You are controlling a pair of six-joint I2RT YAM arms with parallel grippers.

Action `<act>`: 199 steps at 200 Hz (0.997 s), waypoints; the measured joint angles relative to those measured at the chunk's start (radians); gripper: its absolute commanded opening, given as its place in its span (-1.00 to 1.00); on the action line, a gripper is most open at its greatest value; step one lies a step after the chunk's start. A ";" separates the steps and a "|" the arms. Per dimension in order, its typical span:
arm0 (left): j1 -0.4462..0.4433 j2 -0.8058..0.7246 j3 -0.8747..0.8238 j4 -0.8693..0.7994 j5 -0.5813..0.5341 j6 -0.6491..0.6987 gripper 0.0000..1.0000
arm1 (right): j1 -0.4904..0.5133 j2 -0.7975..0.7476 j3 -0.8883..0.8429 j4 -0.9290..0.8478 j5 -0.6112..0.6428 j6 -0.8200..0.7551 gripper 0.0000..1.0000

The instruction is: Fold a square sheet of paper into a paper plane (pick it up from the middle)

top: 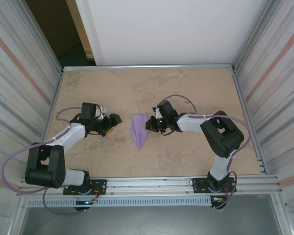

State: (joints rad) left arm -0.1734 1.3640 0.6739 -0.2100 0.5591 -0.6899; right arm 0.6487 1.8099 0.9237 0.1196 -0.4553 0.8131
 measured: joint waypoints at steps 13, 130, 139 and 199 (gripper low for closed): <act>-0.025 0.019 0.000 0.011 0.002 -0.008 0.44 | -0.009 0.000 -0.008 0.011 -0.003 0.000 -0.96; -0.163 0.278 0.074 0.159 0.106 -0.032 -0.22 | -0.023 0.000 -0.043 0.030 -0.001 -0.007 -0.98; -0.163 0.288 0.081 0.164 0.114 -0.032 -0.25 | -0.023 0.000 -0.044 0.030 -0.001 -0.007 -0.98; -0.169 0.373 0.154 0.183 0.156 -0.010 -0.60 | -0.023 0.000 -0.044 0.030 -0.001 -0.007 -0.99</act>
State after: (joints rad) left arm -0.3424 1.7374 0.8284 -0.0269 0.7147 -0.7002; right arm 0.6258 1.8099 0.8795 0.1497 -0.4564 0.8062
